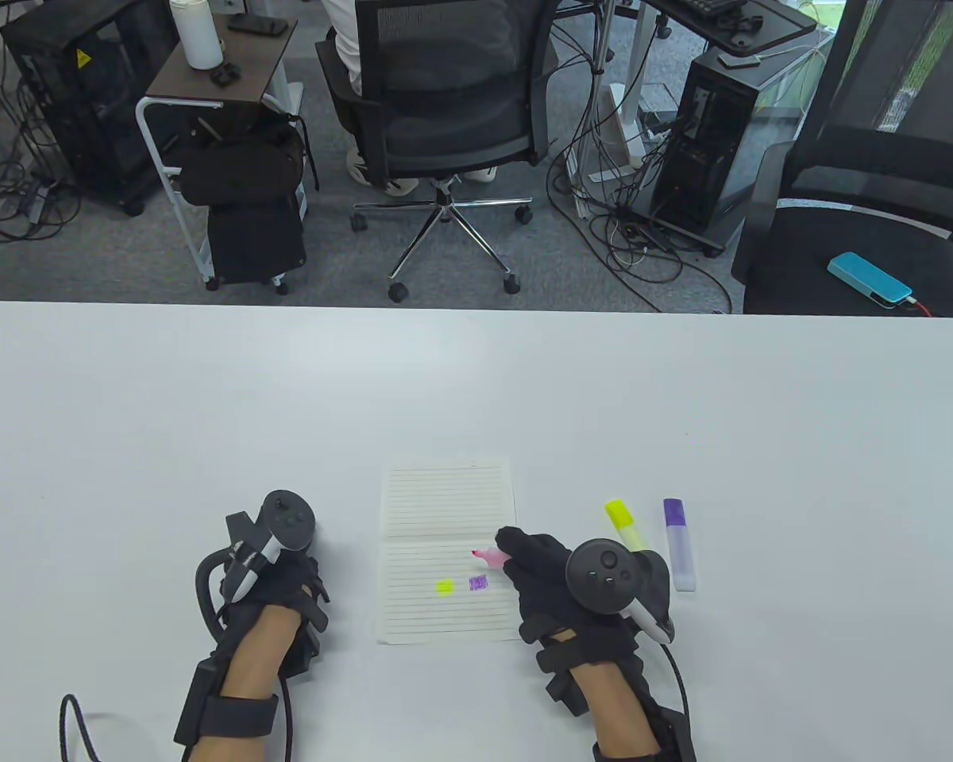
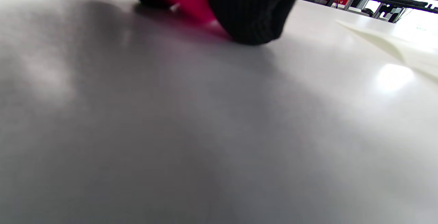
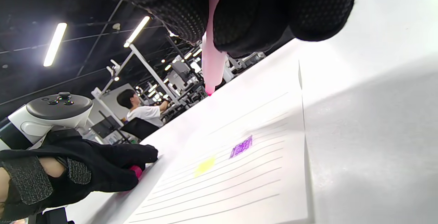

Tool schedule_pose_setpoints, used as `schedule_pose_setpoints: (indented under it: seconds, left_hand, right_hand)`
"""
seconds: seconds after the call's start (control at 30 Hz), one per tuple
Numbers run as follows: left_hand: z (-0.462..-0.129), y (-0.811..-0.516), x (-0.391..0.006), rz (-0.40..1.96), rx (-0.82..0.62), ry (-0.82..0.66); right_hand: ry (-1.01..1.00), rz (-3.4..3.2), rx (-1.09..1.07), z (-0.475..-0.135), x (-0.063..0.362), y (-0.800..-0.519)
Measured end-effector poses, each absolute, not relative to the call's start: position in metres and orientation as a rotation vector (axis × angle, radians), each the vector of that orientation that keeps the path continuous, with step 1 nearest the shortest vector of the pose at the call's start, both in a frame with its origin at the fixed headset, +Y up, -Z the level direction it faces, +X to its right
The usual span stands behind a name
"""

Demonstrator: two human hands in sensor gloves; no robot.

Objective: Apply highlighter ink on paper

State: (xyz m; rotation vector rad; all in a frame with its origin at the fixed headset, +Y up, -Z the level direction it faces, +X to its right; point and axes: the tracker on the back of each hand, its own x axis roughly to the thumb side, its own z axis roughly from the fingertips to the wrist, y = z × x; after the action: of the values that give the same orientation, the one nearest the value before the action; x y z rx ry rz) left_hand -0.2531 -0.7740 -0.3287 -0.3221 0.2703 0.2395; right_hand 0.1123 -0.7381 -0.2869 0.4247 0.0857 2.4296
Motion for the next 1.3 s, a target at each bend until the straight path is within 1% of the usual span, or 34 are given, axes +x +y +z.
schedule_pose_setpoints:
  seconds: [0.17, 0.23, 0.27, 0.33, 0.37, 0.43, 0.5, 0.6, 0.73, 0.77, 0.87, 1.07, 1.3]
  left_hand:
    - [-0.328, -0.773, -0.254, 0.253, -0.356, 0.26]
    - [-0.326, -0.768, -0.251, 0.267, -0.337, 0.237]
    - [-0.325, -0.764, -0.247, 0.276, -0.305, 0.219]
    - [-0.321, -0.752, -0.232, 0.281, -0.225, 0.114]
    - [-0.319, -0.747, -0.221, 0.284, -0.198, 0.036]
    - [-0.314, -0.742, -0.2, 0.282, -0.169, -0.068]
    - [-0.311, -0.744, -0.182, 0.29, -0.187, -0.154]
    - [-0.311, -0.756, -0.159, 0.294, -0.283, -0.223]
    - [-0.312, -0.77, -0.145, 0.208, -0.371, -0.239]
    - [-0.312, -0.774, -0.143, 0.186, -0.394, -0.239]
    - [-0.31, -0.78, -0.138, 0.146, -0.446, -0.239]
    - [-0.31, -0.782, -0.138, 0.164, -0.489, -0.223]
    - [-0.311, -0.782, -0.138, 0.169, -0.498, -0.223]
  right_hand:
    - [0.106, 2.442, 0.411, -0.288, 0.11, -0.74]
    - [0.094, 2.442, 0.394, -0.288, 0.109, -0.738]
    - [0.08, 2.441, 0.383, -0.289, 0.109, -0.736]
    - [0.053, 2.449, 0.354, -0.289, 0.107, -0.73]
    - [0.03, 2.459, 0.35, -0.291, 0.106, -0.727]
    - [0.022, 2.488, 0.354, -0.296, 0.101, -0.722]
    - [0.059, 2.507, 0.379, -0.303, 0.095, -0.72]
    - [0.114, 2.55, 0.384, -0.316, 0.084, -0.72]
    - [0.121, 2.575, 0.372, -0.325, 0.073, -0.732]
    - [0.149, 2.591, 0.379, -0.325, 0.071, -0.734]
    - [0.138, 2.651, 0.382, -0.324, 0.069, -0.735]
    - [0.143, 2.663, 0.393, -0.324, 0.066, -0.738]
    - [0.142, 2.672, 0.385, -0.325, 0.062, -0.742]
